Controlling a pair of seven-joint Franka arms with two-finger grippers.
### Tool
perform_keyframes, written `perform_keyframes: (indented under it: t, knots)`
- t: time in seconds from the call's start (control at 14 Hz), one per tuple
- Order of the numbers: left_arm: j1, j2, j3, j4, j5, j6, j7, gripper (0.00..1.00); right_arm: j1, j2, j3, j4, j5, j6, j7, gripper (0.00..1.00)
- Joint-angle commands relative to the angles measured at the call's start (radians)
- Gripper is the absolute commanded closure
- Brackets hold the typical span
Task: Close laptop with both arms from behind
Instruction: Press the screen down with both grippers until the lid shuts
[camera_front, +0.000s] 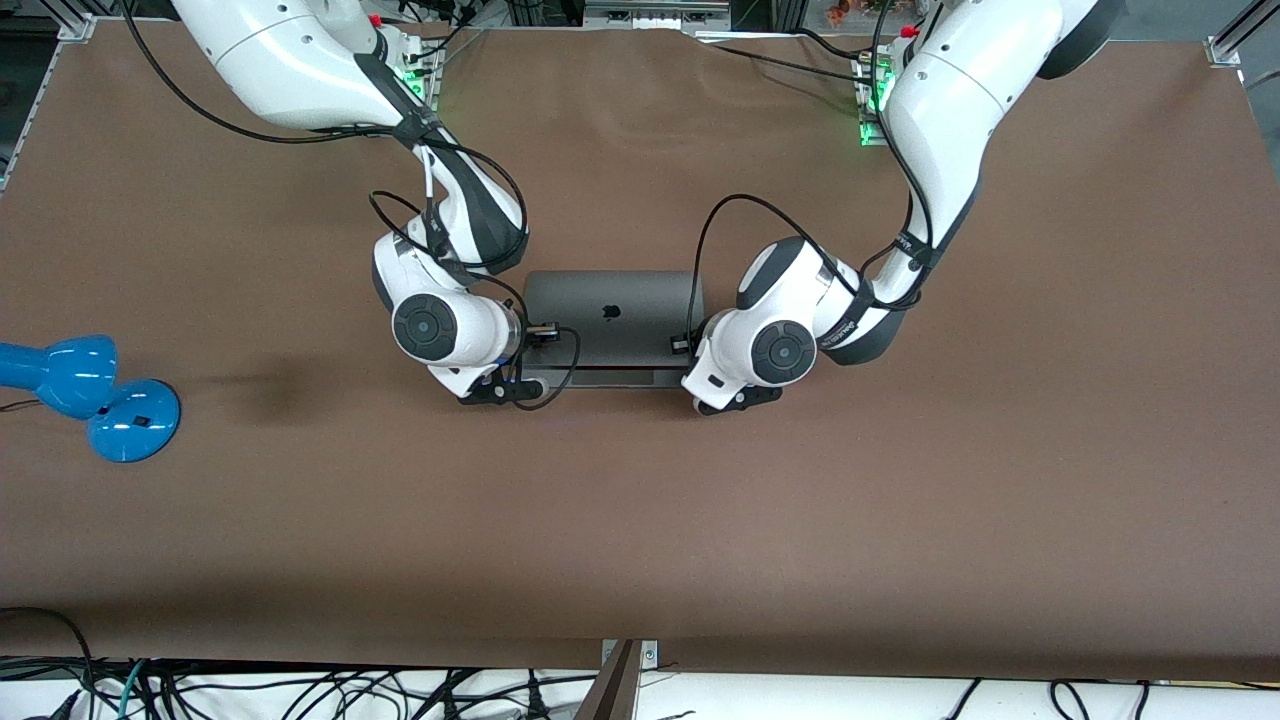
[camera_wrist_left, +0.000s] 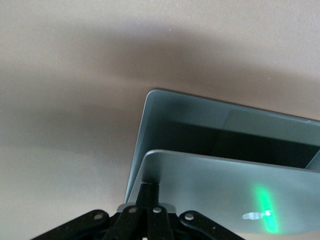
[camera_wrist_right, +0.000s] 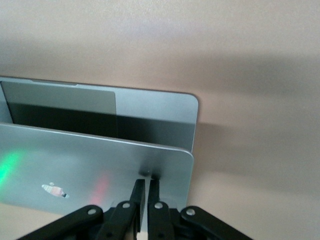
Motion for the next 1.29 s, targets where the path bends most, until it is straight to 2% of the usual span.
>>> perform_keyframes:
  t: [0.0,0.5,0.71,1.21]
  knots:
    - [-0.021,0.036,0.017,0.043,0.028,0.013,-0.012,1.0,0.024,0.045,-0.024,0.046,-0.011,0.007,-0.021,0.91]
    - [-0.023,0.063,0.023,0.043,0.028,0.043,-0.012,1.0,0.032,0.097,-0.03,0.049,-0.023,0.113,-0.024,0.91]
    - [-0.064,0.066,0.065,0.043,0.028,0.048,-0.01,1.0,0.034,0.116,-0.03,0.049,-0.046,0.136,-0.026,0.91]
    - [-0.072,0.093,0.072,0.043,0.028,0.094,-0.01,1.0,0.043,0.13,-0.03,0.051,-0.046,0.158,-0.024,0.91]
